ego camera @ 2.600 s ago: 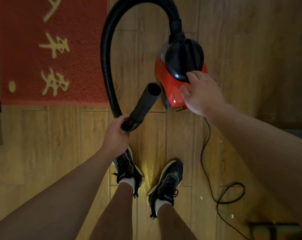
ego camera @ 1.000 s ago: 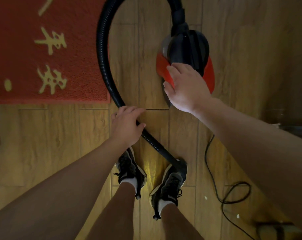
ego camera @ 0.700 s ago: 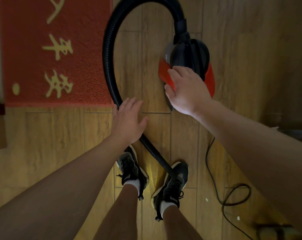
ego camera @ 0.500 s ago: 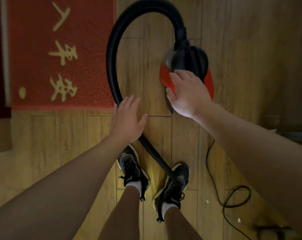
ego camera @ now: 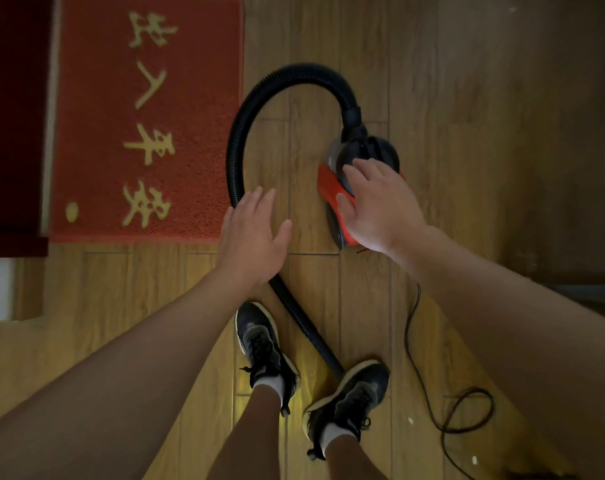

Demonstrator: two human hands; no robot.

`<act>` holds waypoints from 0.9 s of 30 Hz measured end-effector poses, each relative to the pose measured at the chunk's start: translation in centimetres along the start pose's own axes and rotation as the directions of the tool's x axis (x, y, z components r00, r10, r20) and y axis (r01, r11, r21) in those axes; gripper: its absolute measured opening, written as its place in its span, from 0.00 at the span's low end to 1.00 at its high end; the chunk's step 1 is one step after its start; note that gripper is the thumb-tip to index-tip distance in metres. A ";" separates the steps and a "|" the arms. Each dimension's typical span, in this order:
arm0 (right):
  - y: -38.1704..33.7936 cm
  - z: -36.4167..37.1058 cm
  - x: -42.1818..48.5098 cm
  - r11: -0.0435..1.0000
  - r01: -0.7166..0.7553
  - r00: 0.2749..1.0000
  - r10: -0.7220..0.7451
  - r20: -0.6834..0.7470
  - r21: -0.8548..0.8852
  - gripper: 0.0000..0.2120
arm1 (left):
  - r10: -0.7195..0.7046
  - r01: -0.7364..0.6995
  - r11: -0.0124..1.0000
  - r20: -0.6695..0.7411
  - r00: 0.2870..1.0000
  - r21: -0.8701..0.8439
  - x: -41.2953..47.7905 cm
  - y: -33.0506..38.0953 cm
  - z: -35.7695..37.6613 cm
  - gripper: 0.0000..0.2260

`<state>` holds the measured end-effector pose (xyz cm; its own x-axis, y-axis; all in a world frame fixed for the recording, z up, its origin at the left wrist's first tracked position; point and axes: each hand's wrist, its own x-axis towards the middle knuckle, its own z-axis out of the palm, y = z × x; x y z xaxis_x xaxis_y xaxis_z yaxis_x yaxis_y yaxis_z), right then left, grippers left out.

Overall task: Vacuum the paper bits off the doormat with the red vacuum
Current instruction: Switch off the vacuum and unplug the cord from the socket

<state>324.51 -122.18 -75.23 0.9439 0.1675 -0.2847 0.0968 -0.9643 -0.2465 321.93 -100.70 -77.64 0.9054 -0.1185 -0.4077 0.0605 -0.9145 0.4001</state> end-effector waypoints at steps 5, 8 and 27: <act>-0.3 -2.4 -0.8 0.999 0.019 1.000 -0.019 -0.003 -0.029 0.25 | 0.004 -0.003 1.000 -0.048 0.999 0.029 -0.8 1.5 -2.1 0.27; -0.3 -3.9 -1.7 0.999 0.028 1.000 -0.029 -0.011 -0.030 0.26 | -0.007 0.009 0.999 -0.059 0.998 0.038 -1.7 2.7 -3.3 0.26; -2.3 -21.2 -6.5 1.000 0.024 0.991 -0.025 -0.128 -0.010 0.23 | 0.049 -0.028 0.995 -0.230 0.972 0.092 -6.7 12.9 -18.4 0.23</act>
<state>324.88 -125.40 -53.16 0.9738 0.1636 -0.1578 0.1220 -0.9620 -0.2442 324.44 -104.60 -54.61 0.9796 -0.0712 -0.1880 -0.0044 -0.9426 0.3339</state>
